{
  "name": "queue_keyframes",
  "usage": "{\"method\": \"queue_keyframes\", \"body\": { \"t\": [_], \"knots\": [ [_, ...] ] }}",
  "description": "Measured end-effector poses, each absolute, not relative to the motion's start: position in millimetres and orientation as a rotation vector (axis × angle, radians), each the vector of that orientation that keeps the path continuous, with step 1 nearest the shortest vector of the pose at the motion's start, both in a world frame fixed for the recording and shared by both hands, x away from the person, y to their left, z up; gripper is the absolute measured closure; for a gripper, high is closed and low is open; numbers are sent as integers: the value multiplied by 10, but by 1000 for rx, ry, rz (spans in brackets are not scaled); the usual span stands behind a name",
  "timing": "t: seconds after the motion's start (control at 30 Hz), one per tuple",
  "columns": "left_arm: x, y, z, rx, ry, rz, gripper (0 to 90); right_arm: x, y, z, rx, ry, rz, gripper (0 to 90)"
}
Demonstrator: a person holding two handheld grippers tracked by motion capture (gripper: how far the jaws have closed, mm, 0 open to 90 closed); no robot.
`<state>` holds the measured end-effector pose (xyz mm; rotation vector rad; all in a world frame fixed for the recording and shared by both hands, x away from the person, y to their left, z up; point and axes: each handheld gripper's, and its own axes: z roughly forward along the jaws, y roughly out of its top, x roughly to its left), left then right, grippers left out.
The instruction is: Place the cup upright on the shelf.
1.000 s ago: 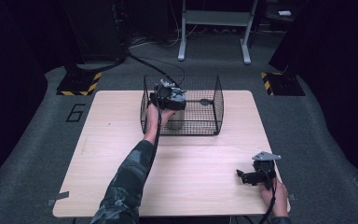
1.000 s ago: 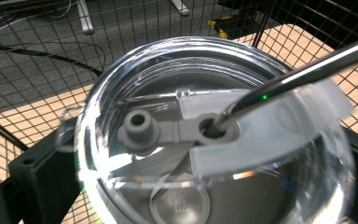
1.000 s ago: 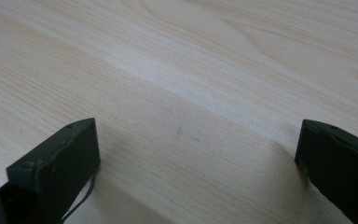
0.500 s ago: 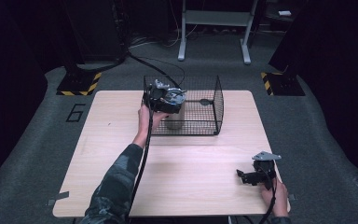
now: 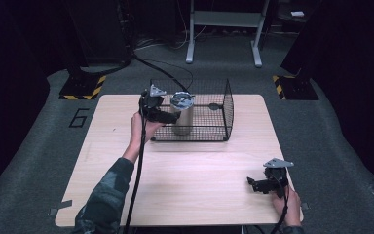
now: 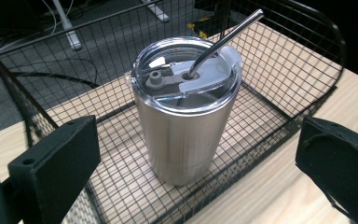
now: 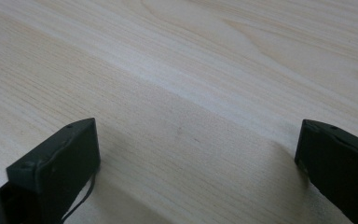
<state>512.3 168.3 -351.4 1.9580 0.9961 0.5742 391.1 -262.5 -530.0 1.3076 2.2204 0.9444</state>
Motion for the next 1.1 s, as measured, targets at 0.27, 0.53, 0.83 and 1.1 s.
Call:
{"method": "queue_keyframes", "body": {
  "t": [0.27,0.53,0.83,1.1],
  "knots": [
    [4848,1864,-3525,1995,974,575,0,3912,-2626,-5300,1306,2221,944,0],
    [4557,2065,-3537,1995,962,610,0,3914,-2627,-5301,1301,2222,943,0],
    [4294,2334,-3630,2019,978,664,0,3913,-2627,-5300,1301,2223,943,0],
    [4110,2588,-3758,2006,1020,686,0,3913,-2624,-5300,1307,2218,947,0]
  ]
}}
